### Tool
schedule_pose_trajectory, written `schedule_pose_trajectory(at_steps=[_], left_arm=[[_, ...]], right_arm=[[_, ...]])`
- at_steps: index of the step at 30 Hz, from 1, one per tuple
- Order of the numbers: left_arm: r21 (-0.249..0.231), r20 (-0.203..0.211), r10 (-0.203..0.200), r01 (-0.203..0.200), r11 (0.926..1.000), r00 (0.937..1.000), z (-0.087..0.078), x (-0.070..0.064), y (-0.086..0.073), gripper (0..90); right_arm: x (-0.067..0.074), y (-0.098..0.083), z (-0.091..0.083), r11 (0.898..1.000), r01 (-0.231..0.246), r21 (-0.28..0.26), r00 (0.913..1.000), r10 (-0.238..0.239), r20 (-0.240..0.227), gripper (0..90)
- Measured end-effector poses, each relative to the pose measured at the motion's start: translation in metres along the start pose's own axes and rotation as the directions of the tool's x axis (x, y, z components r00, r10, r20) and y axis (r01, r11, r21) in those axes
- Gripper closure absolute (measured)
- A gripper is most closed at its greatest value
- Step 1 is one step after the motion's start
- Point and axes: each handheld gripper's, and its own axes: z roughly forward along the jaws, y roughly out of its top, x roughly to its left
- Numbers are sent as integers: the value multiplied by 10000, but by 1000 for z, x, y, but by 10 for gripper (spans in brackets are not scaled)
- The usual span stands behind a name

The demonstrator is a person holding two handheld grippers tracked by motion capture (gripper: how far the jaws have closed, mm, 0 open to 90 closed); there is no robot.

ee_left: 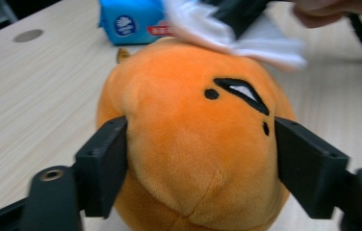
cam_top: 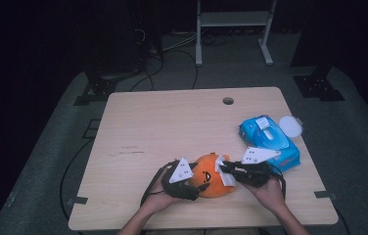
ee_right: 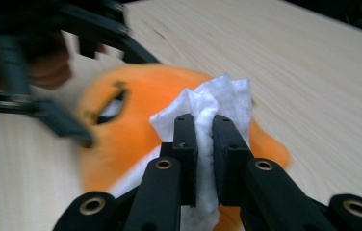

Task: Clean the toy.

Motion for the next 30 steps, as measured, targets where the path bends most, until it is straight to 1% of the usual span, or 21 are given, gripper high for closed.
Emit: schedule_pose_trajectory(at_steps=[1,3,5,6,7,9,10,11,13,14,15,16,17,18,19,21,23,25,26,28,30], left_arm=[[-68,23,-188,188,9998,9998,1,1,0,270],[-99,212,-338,340,9994,9992,2,3,0,247],[-135,438,-558,564,9983,9975,1,6,-1,165],[-137,497,-638,646,9978,9967,1,7,-1,133],[-162,566,-810,820,9965,9951,0,9,-1,113],[-186,582,-1083,1096,9938,9924,0,11,-2,110],[-175,573,-1137,1149,9932,9919,0,11,-3,113],[-179,495,-1084,1094,9938,9929,0,12,-3,126],[-229,152,-948,951,9952,9954,-2,11,-2,245],[-363,-9,-1005,1004,9943,9949,-2,9,0,273],[-461,-54,-999,995,9940,9950,-1,7,1,292],[-494,-53,-930,927,9945,9956,0,5,3,294],[-456,-39,-756,753,9961,9971,1,3,4,290],[-423,-7,-691,690,9967,9976,2,2,5,269],[-414,109,-790,794,9960,9968,2,3,4,234],[-444,371,-1083,1099,9929,9934,2,6,2,165],[-358,314,-967,978,9946,9948,1,7,1,150],[-287,290,-958,966,9949,9950,1,7,1,150],[-265,290,-919,927,9953,9953,1,7,1,156],[-284,172,-716,721,9970,9973,-1,6,2,223],[-331,-37,-658,656,9973,9978,-2,5,2,300]], right_arm=[[5,2,0,9998,173,-91,9997,-175,-170,806],[11,5,2,9995,256,-209,9978,-268,-601,805],[13,6,4,9989,475,-59,9976,-477,-510,806],[10,5,4,9992,412,-12,9981,-412,-450,805],[7,5,3,9996,293,21,9988,-292,-390,805],[-3,1,0,9999,14,122,10000,-14,3,805],[-7,-1,-2,9996,-253,114,9997,253,-4,805],[-9,-2,-2,9993,-366,105,9993,366,12,805],[-8,-3,-2,9992,-385,71,9992,384,62,806],[-6,-1,-2,9995,-324,4,9995,324,56,805],[-1,2,-1,9995,-240,-213,9994,234,-262,805],[3,5,0,9993,-196,-320,9985,180,-510,805],[7,7,2,9994,-59,-327,9985,41,-552,805],[13,10,4,9995,221,-243,9985,-232,-496,805],[15,11,6,9990,430,-129,9983,-435,-385,805],[11,9,6,9994,337,-67,9988,-340,-353,806],[6,6,4,9995,306,18,9995,-306,-72,805],[-1,3,2,10000,67,-3,10000,-67,28,805],[-3,2,1,10000,-11,-5,10000,11,59,806],[-4,1,-1,9999,-136,32,9999,136,79,805],[-2,2,0,10000,-29,9,9999,29,153,806]])
